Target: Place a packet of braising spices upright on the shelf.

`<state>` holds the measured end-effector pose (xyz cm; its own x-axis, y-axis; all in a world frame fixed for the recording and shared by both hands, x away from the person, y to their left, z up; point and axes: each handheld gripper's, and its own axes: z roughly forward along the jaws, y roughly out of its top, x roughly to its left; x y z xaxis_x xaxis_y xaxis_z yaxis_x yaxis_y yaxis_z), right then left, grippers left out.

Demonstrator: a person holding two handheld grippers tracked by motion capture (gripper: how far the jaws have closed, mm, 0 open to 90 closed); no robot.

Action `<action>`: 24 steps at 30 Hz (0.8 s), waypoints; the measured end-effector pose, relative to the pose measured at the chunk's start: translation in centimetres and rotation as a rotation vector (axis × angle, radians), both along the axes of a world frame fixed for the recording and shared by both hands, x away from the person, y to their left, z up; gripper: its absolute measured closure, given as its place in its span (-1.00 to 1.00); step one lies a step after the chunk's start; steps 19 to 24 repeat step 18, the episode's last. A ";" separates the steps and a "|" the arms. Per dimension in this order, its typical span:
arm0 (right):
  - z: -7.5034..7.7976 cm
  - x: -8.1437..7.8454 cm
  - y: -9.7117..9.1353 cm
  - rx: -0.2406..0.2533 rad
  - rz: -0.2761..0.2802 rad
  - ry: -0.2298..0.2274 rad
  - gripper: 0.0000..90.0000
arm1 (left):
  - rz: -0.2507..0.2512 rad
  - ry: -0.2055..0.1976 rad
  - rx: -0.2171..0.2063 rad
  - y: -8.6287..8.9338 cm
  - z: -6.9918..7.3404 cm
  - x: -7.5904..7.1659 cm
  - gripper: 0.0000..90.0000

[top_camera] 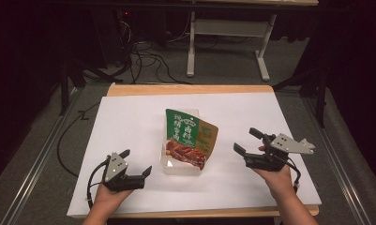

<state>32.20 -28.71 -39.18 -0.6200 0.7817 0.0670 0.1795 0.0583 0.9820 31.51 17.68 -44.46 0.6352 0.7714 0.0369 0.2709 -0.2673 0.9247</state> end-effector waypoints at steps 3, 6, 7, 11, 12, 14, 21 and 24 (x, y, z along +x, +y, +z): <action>-0.8 -0.3 -2.4 -0.009 -0.074 0.021 -0.66 | 0.001 -0.002 -0.001 0.0 0.1 -0.1 -0.90; -1.3 -0.7 -4.2 -0.025 -0.131 0.037 -0.68 | 0.006 0.002 0.005 0.0 0.0 0.1 -0.90; -1.5 -0.9 -5.0 -0.033 -0.149 0.041 -0.69 | 0.004 0.005 0.006 -0.1 -0.1 0.1 -0.90; -2.5 -2.2 -7.7 -0.047 -0.227 0.057 -0.73 | 0.007 0.020 0.014 -0.1 -0.3 0.2 -0.90; -2.8 -2.4 -8.2 -0.051 -0.234 0.061 -0.74 | 0.008 0.021 0.015 -0.2 -0.3 0.2 -0.90; -3.6 -2.6 -8.9 -0.057 -0.260 0.083 -0.74 | 0.013 0.022 0.013 -0.2 -0.4 0.3 -0.90; -4.6 -1.9 -9.4 -0.050 -0.264 0.134 -0.75 | 0.027 0.034 0.019 -0.3 -0.5 0.5 -0.90; -4.6 -1.9 -9.4 -0.050 -0.264 0.134 -0.75 | 0.027 0.034 0.019 -0.3 -0.5 0.5 -0.90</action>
